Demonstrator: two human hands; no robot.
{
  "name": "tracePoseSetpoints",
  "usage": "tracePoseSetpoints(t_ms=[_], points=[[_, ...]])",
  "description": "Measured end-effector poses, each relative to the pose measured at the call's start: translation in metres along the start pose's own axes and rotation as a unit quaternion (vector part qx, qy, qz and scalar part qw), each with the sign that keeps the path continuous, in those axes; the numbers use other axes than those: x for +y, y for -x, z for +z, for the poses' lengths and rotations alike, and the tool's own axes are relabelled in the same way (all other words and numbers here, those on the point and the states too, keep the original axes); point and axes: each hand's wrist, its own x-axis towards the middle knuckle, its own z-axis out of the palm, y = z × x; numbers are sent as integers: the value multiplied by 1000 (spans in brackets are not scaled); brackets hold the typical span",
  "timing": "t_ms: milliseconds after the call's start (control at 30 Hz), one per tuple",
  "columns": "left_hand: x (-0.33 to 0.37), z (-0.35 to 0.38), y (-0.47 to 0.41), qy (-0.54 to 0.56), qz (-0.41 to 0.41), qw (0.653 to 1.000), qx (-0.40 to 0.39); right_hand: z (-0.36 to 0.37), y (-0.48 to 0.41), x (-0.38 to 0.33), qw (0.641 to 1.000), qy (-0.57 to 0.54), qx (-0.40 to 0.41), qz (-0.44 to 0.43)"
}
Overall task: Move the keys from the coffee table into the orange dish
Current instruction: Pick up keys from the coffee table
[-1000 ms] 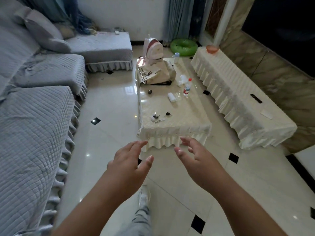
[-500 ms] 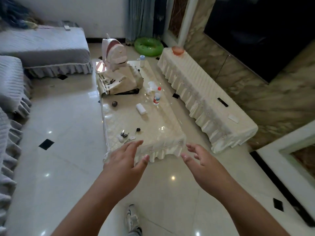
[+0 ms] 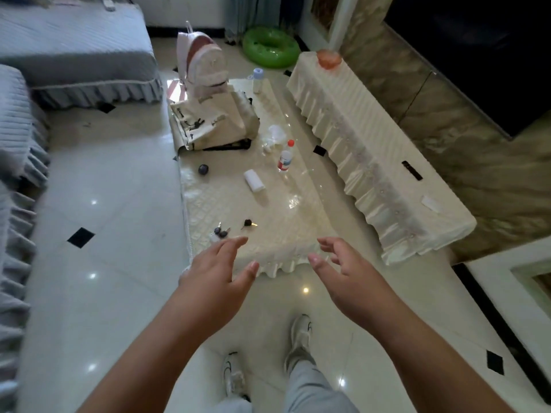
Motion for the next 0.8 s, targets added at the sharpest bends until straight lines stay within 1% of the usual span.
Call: tracePoseSetpoints(t_ms=[167, 367, 467, 567, 700, 800], points=[[-4, -12, -17, -9, -56, 998, 13, 7, -55, -12, 998, -12, -56, -34], [5, -30, -51, -22, -136, 987, 78, 4, -131, -31, 986, 11, -131, -99], [16, -30, -69, -8, -167, 982, 90, -4, -173, -36, 981, 12, -151, -117], [25, -28, -96, -9, -192, 975, 112, -9, -213, -36, 977, 16, -169, -128], [34, -20, -129, 22, -210, 966, 148, -15, -257, -30, 970, 27, -200, -135], [32, -9, -157, 36, -221, 963, 148, -12, -288, -25, 967, 44, -212, -130]])
